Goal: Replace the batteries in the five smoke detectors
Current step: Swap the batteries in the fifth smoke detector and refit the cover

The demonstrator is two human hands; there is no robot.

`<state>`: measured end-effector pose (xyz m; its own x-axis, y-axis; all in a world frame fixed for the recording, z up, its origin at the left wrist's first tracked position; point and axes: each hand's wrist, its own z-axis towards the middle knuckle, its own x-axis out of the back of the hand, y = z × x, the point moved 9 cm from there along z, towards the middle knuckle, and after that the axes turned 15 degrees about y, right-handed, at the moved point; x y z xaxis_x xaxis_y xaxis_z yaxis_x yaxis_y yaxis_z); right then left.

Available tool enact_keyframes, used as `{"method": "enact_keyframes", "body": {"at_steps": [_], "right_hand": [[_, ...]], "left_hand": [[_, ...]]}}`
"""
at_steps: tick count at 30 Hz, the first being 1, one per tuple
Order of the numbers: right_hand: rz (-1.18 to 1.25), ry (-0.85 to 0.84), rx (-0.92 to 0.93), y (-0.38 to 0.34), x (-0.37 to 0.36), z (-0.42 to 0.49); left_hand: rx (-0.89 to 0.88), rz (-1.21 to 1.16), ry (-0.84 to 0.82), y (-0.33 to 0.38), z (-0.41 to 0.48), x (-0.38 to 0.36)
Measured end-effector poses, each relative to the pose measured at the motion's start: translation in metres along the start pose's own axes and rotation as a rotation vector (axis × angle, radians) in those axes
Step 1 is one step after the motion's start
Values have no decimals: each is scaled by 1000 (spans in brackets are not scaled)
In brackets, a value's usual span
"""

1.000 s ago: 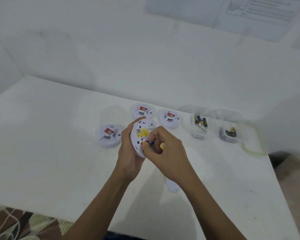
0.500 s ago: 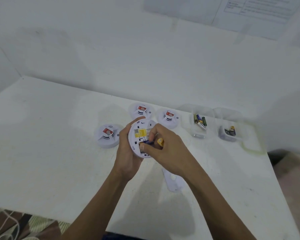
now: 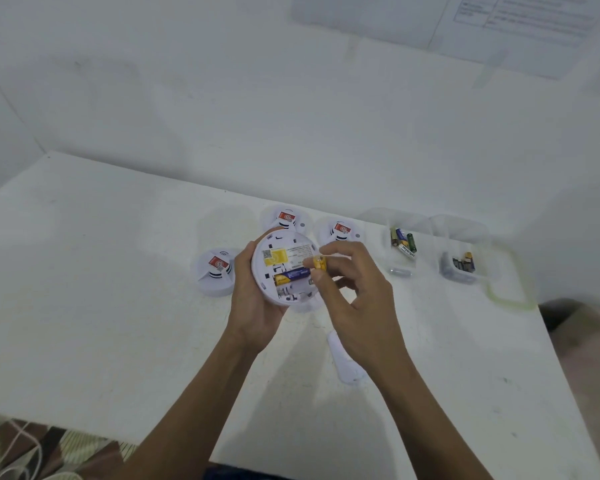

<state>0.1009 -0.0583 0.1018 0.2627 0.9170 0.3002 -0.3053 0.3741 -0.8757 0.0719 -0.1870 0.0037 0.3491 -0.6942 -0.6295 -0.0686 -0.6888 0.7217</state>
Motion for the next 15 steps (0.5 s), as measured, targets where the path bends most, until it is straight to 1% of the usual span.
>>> {"method": "enact_keyframes", "body": {"at_steps": [4,7,15], "right_hand": [[39,98,-89,12,1,-6],[60,187,-148,22,2,-11],[-200,324,127,7,9,-14]], "left_hand": [[10,-20,-2,1,2,-5],[-19,-11,-14,4,1,-8],[-41,-28,20,5,0,-6]]}}
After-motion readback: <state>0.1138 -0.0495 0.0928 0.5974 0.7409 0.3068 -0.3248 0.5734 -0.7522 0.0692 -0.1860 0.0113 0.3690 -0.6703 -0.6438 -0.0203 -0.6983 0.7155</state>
